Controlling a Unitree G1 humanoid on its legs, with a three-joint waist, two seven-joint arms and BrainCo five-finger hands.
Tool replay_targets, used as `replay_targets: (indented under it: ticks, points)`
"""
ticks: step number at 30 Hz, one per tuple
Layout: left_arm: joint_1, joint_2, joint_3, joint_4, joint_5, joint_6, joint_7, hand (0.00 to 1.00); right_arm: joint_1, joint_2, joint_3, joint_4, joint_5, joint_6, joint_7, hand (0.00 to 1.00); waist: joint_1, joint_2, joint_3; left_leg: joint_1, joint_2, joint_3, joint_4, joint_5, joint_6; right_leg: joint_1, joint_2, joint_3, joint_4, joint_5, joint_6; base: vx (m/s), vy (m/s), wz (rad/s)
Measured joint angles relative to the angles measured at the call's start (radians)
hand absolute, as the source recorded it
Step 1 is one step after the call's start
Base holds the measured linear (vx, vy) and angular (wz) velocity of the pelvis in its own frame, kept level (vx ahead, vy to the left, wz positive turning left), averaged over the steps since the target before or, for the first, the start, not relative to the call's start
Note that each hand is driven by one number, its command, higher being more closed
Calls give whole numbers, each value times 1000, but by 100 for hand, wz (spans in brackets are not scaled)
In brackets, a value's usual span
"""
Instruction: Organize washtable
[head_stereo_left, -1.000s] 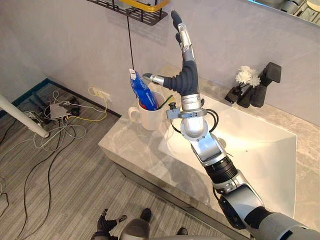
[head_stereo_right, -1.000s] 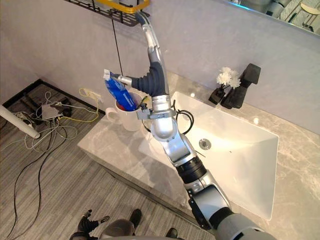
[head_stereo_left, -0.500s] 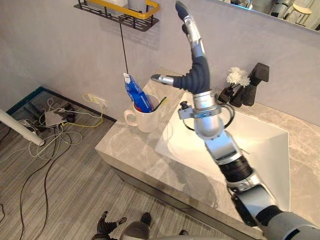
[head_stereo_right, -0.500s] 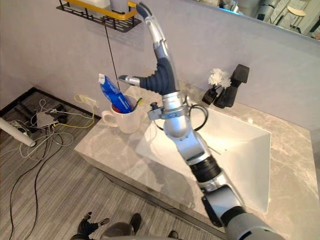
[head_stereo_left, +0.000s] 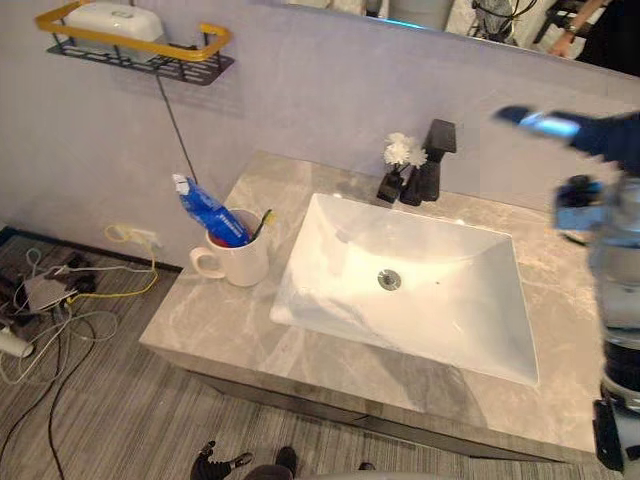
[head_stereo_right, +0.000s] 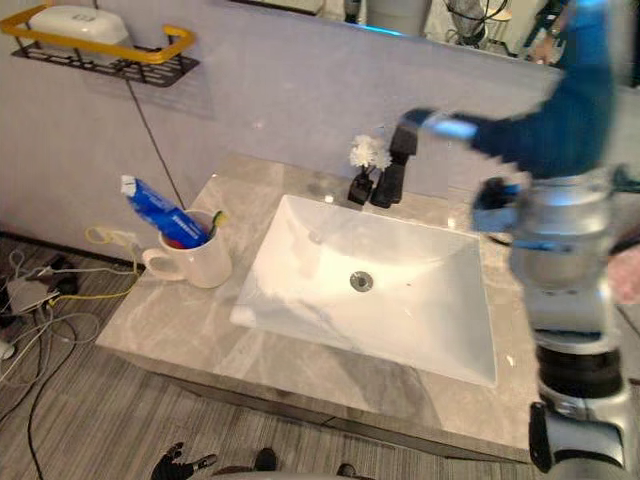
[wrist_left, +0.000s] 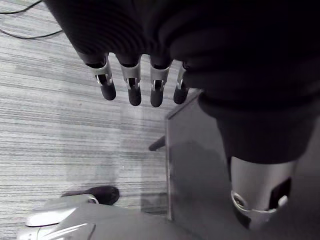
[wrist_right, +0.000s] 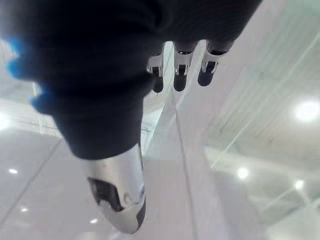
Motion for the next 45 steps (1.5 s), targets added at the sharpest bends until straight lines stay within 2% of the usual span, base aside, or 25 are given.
replay_targets:
  ticks: [3, 4, 6, 8, 11, 17, 19, 23, 26, 29, 32, 35, 38, 40, 42, 45]
  points:
    - [5, -18, 31, 4, 0, 0, -1, 0, 84, 20, -138, 37, 1, 0, -35, 0, -16, 12, -21, 0, 1, 17, -12, 0, 0, -15, 0, 16, 2, 1, 2, -14, 1, -20]
    - [8, -22, 36, 4, -1, 0, -1, 0, 133, 53, -198, 65, 7, 4, -43, 0, -32, 17, -34, 0, 2, 20, -20, 0, 0, -21, 1, 17, 2, 1, 2, -19, -9, -9]
    - [11, -27, 39, 4, -1, -1, -1, 0, 214, 129, -278, 118, 21, 13, -61, 0, -38, 24, -52, -1, 5, 30, -33, 0, 0, -37, 4, 29, 1, 1, 2, -10, -12, -18]
    - [9, -38, 60, 4, -2, -1, -6, 0, 325, 231, -343, 203, 58, 53, -78, 0, -46, 31, -63, -1, 10, 40, -44, 1, 1, -48, 9, 40, 0, 1, 2, 12, -20, -17]
    - [11, -47, 75, 4, -2, 0, -19, 0, 435, 336, -372, 293, 58, 111, -77, 0, -66, 40, -69, -2, 12, 40, -43, 1, 1, -47, 12, 40, -5, 1, 2, 19, -16, -2]
    - [1, -77, 100, -36, 0, 3, -21, 0, 585, 558, -395, 357, 40, 214, -122, 0, -68, 54, -76, 0, 15, 58, -42, -1, 1, -45, 13, 41, -10, 1, 2, 26, -11, -4]
    - [-1, -96, 119, -62, 0, 6, -19, 0, 612, 627, -392, 357, 50, 221, -137, 0, -62, 54, -76, 6, 17, 69, -40, -5, 2, -44, 13, 48, -6, 0, 2, -32, -6, -11]
    - [-3, -114, 144, -72, -4, 26, -13, 0, 683, 743, -367, 356, 144, 222, -158, 0, -59, 55, -73, 26, 21, 92, -20, -35, 0, -30, 11, 50, 16, -17, 4, -33, -4, -9]
    - [-2, -116, 144, -77, -30, 41, 6, 0, 724, 788, -344, 357, 226, 220, -164, 0, -58, 59, -70, 27, 27, 120, -5, -59, 5, -31, 6, 38, 44, -44, -2, -27, -10, -10]
    - [1, -116, 144, -77, -42, 43, 9, 0, 736, 795, -343, 385, 315, 213, -165, 0, -51, 65, -67, 32, 30, 128, -2, -64, 4, -32, 4, 34, 62, -55, 5, 51, -9, -6]
    - [2, -117, 144, -77, -44, 42, 10, 0, 735, 795, -329, 481, 366, 208, -161, 0, -33, 67, -67, 33, 32, 137, 25, -77, 0, -29, 3, 31, 73, -59, 9, 112, 2, -4]
    - [7, -120, 144, -77, -51, 42, 25, 0, 730, 796, -308, 591, 435, 174, -157, 0, -32, 70, -66, 37, 33, 156, 31, -81, -5, -19, -2, 3, 73, -59, 9, 93, 10, 4]
    - [12, -120, 145, -75, -74, 42, 29, 0, 726, 803, -296, 704, 494, 158, -118, 0, -25, 68, -59, 48, 34, 175, 33, -90, -18, -5, -3, 2, 79, -59, 9, 53, 23, -4]
    - [10, -119, 145, -73, -81, 42, 29, 0, 723, 801, -279, 771, 495, 164, -98, 0, -19, 68, -59, 51, 34, 181, 34, -93, -21, -5, -4, 2, 82, -59, 9, 1, 15, -7]
    - [5, -120, 140, -67, -81, 41, 28, 0, 713, 797, -232, 884, 495, 195, -55, 0, -12, 72, -53, 54, 34, 181, 34, -94, -20, -6, -5, -1, 90, -59, 10, 0, 0, 0]
    - [2, -120, 128, -66, -81, 40, 27, 0, 708, 794, -195, 950, 487, 213, -13, 0, -9, 77, -50, 55, 33, 183, 32, -94, -19, -6, -6, -7, 90, -60, 11, -10, -4, 0]
